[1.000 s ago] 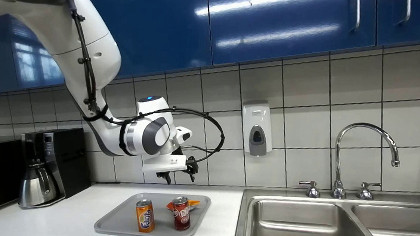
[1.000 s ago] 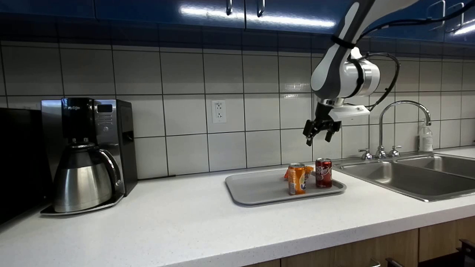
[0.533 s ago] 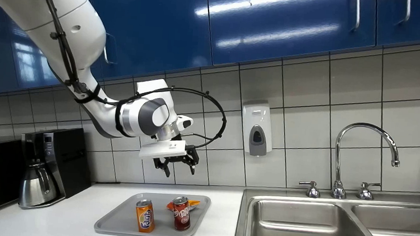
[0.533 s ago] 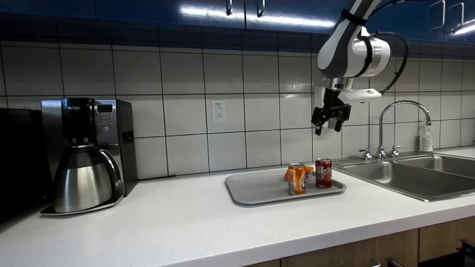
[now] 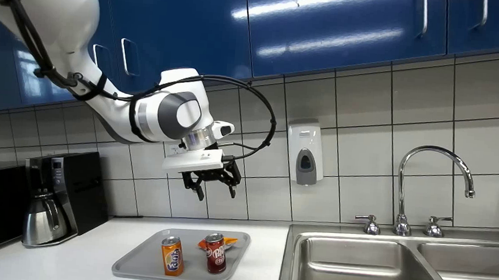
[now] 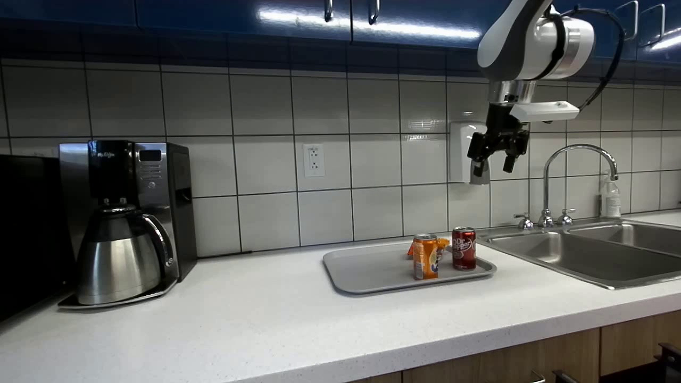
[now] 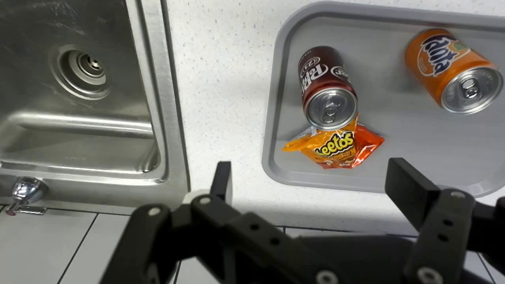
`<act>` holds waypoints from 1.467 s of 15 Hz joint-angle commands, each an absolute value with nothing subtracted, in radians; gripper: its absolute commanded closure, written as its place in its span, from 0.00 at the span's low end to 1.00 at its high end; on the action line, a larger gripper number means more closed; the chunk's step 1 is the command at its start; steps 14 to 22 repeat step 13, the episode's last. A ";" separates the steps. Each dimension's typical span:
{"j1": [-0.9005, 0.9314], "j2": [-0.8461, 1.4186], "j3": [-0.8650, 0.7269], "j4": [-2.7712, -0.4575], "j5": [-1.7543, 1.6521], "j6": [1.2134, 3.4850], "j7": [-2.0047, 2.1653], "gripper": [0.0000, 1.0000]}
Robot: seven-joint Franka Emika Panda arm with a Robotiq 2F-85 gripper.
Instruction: Put the cans on the tray
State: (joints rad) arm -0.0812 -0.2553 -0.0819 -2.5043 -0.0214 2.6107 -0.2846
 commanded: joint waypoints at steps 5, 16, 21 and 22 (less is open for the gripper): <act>-0.079 -0.379 -0.121 -2.534 -0.087 2.365 -0.319 0.00; -0.074 -0.350 -0.122 -2.523 -0.076 2.388 -0.296 0.00; -0.074 -0.350 -0.122 -2.523 -0.076 2.388 -0.296 0.00; -0.074 -0.350 -0.122 -2.523 -0.076 2.388 -0.296 0.00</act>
